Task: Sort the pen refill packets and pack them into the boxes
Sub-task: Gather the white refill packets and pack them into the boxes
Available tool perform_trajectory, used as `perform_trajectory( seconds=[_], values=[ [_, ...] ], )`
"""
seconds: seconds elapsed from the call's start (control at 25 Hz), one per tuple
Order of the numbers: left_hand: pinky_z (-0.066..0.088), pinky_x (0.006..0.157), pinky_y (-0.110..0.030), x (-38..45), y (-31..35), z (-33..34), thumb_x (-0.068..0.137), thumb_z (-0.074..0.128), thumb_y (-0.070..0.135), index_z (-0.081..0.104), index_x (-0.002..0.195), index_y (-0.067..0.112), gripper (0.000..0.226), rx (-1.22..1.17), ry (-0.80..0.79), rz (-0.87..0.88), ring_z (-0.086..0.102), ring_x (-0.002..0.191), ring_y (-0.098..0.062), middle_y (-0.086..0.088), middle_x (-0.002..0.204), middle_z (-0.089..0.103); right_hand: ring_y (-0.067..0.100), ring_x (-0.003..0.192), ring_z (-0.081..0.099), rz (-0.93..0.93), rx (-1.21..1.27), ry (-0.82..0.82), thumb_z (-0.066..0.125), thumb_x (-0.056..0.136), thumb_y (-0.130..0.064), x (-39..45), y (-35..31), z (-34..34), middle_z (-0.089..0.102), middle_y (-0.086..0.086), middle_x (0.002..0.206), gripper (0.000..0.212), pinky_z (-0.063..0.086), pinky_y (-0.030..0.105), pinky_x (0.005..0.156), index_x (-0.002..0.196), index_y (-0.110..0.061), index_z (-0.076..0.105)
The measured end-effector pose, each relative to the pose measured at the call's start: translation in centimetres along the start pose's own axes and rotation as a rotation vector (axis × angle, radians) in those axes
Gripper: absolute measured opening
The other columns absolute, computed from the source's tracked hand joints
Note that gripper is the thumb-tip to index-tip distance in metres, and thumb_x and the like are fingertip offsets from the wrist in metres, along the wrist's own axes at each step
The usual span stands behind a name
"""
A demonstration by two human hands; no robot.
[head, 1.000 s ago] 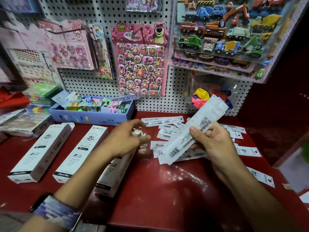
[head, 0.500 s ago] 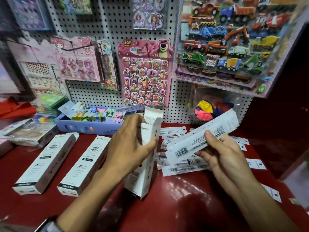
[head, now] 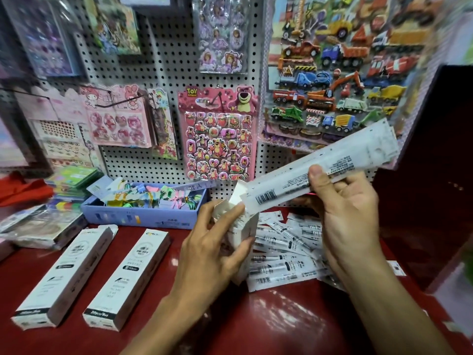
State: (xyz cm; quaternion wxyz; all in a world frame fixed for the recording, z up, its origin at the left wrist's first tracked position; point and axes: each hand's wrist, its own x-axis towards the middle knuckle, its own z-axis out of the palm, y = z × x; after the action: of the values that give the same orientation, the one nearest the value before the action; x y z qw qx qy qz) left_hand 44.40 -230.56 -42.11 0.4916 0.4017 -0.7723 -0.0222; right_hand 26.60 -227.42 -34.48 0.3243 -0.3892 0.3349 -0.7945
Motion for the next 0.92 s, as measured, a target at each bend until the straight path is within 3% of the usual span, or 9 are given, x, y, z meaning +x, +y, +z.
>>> perform_trajectory(
  seconds=[0.2, 0.4, 0.52, 0.6, 0.68, 0.8, 0.92],
  values=[
    [0.049, 0.064, -0.019, 0.1, 0.3, 0.3, 0.075, 0.078, 0.037, 0.055, 0.099, 0.023, 0.037, 0.003, -0.021, -0.034, 0.058, 0.075, -0.005, 0.010, 0.116, 0.049, 0.024, 0.100, 0.071, -0.101, -0.021, 0.004, 0.068, 0.083, -0.012, 0.6, 0.8, 1.0, 0.076, 0.005, 0.099, 0.019, 0.054, 0.044, 0.096, 0.099, -0.019, 0.062],
    [0.048, 0.055, -0.028, 0.3, 0.8, 0.7, 0.075, 0.079, 0.034, 0.046, 0.093, 0.025, 0.039, 0.025, -0.024, -0.029, 0.051, 0.069, -0.010, 0.010, 0.102, 0.046, 0.024, 0.095, 0.073, -0.122, -0.190, -0.098, 0.067, 0.089, -0.011, 0.1, 0.6, 1.0, 0.075, 0.008, 0.099, 0.015, 0.059, 0.043, 0.085, 0.098, -0.021, 0.062],
    [0.046, 0.055, -0.026, 0.2, 1.1, 0.8, 0.074, 0.078, 0.033, 0.048, 0.095, 0.022, 0.038, 0.034, -0.023, -0.014, 0.054, 0.073, -0.011, 0.010, 0.107, 0.048, 0.013, 0.084, 0.072, -0.183, -0.436, -0.214, 0.071, 0.089, -0.016, -0.4, 0.1, 1.1, 0.074, -0.001, 0.090, 0.010, 0.060, 0.032, 0.072, 0.094, -0.020, 0.063],
    [0.045, 0.055, -0.026, 0.2, 1.2, 0.8, 0.075, 0.075, 0.035, 0.049, 0.096, 0.021, 0.037, 0.029, -0.023, -0.008, 0.053, 0.074, -0.011, 0.010, 0.108, 0.047, 0.016, 0.073, 0.069, -0.257, -0.747, -0.312, 0.071, 0.088, -0.024, -0.8, 0.5, 1.3, 0.072, -0.003, 0.083, 0.012, 0.057, 0.041, 0.065, 0.092, -0.015, 0.064],
    [0.046, 0.056, -0.027, 0.1, 1.3, 0.8, 0.077, 0.068, 0.041, 0.047, 0.099, 0.021, 0.036, 0.025, -0.028, 0.001, 0.054, 0.077, -0.013, 0.008, 0.108, 0.049, 0.017, 0.074, 0.066, -0.250, -0.993, -0.418, 0.070, 0.088, -0.029, -1.1, 1.2, 1.5, 0.072, -0.003, 0.084, 0.019, 0.053, 0.041, 0.067, 0.097, -0.014, 0.065],
    [0.048, 0.056, -0.029, 0.0, 1.3, 1.0, 0.077, 0.062, 0.045, 0.049, 0.106, 0.019, 0.041, 0.031, -0.028, -0.011, 0.057, 0.081, -0.016, 0.006, 0.110, 0.052, 0.004, 0.086, 0.063, -0.164, -0.967, -0.504, 0.068, 0.086, -0.037, -1.4, 1.0, 1.8, 0.069, -0.010, 0.095, 0.024, 0.049, 0.027, 0.077, 0.106, -0.023, 0.066],
    [0.044, 0.057, -0.026, 0.0, 1.2, 0.9, 0.075, 0.069, 0.040, 0.047, 0.102, 0.021, 0.039, 0.029, -0.017, -0.021, 0.054, 0.079, -0.012, 0.010, 0.102, 0.049, 0.003, 0.078, 0.056, -0.241, -0.914, -0.434, 0.064, 0.091, -0.037, -1.3, 0.5, 1.7, 0.061, -0.010, 0.086, 0.014, 0.042, 0.017, 0.064, 0.095, -0.024, 0.063]
  ],
)
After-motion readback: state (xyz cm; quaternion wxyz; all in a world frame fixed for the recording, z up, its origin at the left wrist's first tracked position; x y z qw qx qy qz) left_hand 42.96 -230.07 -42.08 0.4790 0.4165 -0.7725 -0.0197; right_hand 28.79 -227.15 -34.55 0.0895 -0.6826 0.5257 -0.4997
